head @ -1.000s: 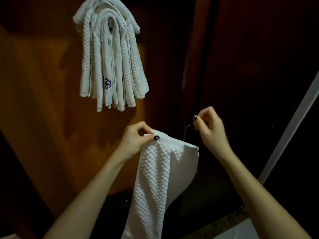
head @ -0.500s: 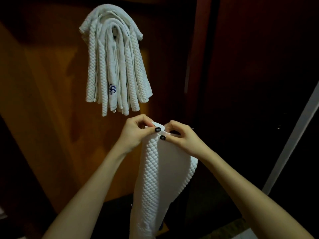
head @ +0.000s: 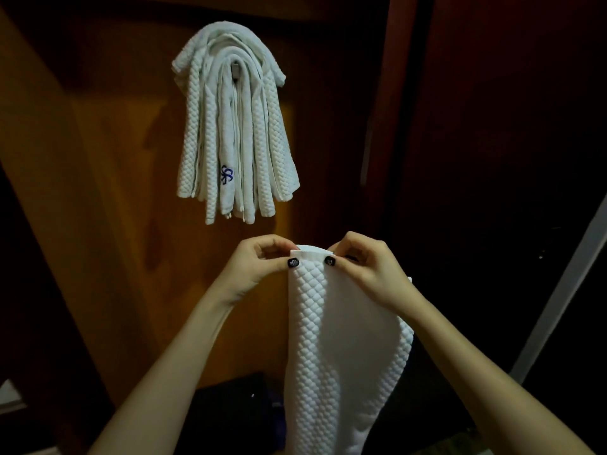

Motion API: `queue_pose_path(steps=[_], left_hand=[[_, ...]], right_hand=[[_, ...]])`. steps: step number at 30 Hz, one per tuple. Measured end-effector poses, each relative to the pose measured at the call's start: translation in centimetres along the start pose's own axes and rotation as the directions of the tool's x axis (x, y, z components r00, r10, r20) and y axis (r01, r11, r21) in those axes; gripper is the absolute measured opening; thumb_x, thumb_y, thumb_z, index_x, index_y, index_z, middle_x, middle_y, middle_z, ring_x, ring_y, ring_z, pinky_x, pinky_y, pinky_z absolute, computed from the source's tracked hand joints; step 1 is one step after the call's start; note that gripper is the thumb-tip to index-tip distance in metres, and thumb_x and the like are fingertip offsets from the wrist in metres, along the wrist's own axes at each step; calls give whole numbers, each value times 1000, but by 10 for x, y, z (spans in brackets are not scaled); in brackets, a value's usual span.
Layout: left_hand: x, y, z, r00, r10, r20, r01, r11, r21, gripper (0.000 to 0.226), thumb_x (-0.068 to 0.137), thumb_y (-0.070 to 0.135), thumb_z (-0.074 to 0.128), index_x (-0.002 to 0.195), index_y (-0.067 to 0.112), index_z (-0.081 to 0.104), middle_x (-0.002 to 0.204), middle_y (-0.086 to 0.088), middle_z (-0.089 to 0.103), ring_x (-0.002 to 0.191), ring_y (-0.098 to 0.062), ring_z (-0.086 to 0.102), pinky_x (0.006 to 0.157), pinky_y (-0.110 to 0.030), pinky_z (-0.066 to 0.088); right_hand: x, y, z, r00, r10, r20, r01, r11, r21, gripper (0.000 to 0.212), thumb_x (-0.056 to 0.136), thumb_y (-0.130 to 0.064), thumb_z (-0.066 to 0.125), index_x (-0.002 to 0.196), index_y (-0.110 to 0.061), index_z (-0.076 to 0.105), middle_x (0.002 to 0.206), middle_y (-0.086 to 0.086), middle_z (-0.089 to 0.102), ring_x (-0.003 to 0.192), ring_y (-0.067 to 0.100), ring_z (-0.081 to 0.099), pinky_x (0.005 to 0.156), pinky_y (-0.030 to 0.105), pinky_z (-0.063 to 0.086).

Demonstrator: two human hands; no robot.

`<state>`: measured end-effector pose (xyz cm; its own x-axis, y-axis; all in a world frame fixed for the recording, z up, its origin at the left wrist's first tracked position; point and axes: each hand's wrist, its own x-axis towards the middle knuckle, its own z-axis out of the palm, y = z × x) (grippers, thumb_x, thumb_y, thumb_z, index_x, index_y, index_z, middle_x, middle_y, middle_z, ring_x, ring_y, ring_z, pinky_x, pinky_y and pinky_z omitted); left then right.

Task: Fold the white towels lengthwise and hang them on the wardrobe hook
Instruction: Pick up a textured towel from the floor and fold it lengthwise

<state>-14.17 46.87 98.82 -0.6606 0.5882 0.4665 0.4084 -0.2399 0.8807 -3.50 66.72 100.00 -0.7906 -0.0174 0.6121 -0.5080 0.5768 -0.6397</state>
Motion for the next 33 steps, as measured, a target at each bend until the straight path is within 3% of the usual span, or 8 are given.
queue_pose_path(steps=[5,12,14,16,19,22,27,33], left_hand=[[3,6,16,997,61,-37,-57,994,96,10,72,9,76,76,15,68,77,7,71,78,-4,65,70,-15,50],[21,22,27,982,181,-58,-160,951,265,16,78,4,73,77,18,66,73,16,68,73,3,62,68,-11,48],[28,25,24,968,219,-121,-179,944,278,20,80,5,73,75,23,64,74,12,67,74,1,62,69,-14,49],[34,28,16,954,239,-179,-179,938,296,23,81,6,72,74,26,63,76,9,65,75,-4,60,71,-18,49],[40,29,5,938,256,-234,-168,926,338,22,82,6,72,73,24,62,70,16,64,72,1,59,68,-14,46],[42,28,0,918,282,-278,-166,912,375,22,82,4,71,71,21,61,69,21,64,69,8,57,65,-9,45],[35,24,-14,873,301,-383,-141,909,393,21,83,3,69,72,19,61,74,6,61,69,4,56,68,-12,46],[26,34,-42,819,375,-434,-168,881,443,25,84,4,69,73,25,59,73,7,60,65,5,56,59,-13,47]], right_hand=[[-2,0,-11,999,27,29,-27,999,22,13,90,-7,66,80,0,60,89,0,70,86,9,67,76,20,51],[-1,-4,-31,999,51,-3,-51,997,-61,22,93,-19,63,73,-18,54,71,-3,61,64,2,54,57,17,41],[-2,0,-39,991,128,44,-119,976,-181,34,89,-39,66,68,-15,55,70,2,61,64,8,54,56,24,41],[-6,9,-49,968,242,72,-207,924,-322,38,81,-50,71,70,-15,59,72,-3,59,63,6,54,54,20,40],[-19,26,-57,930,358,85,-291,858,-423,31,77,-44,78,82,-16,68,86,-7,61,74,6,60,62,23,48],[-33,41,-60,888,438,140,-353,844,-404,22,78,-35,78,79,-15,68,75,-7,63,64,2,56,58,22,43],[-33,39,-66,940,340,-2,-321,885,-337,34,78,-34,78,63,-18,53,56,-14,51,49,-2,45,47,15,34],[-10,19,-64,966,105,-238,-147,976,-163,30,85,-28,72,67,-21,50,59,-7,50,54,1,44,49,17,35]])
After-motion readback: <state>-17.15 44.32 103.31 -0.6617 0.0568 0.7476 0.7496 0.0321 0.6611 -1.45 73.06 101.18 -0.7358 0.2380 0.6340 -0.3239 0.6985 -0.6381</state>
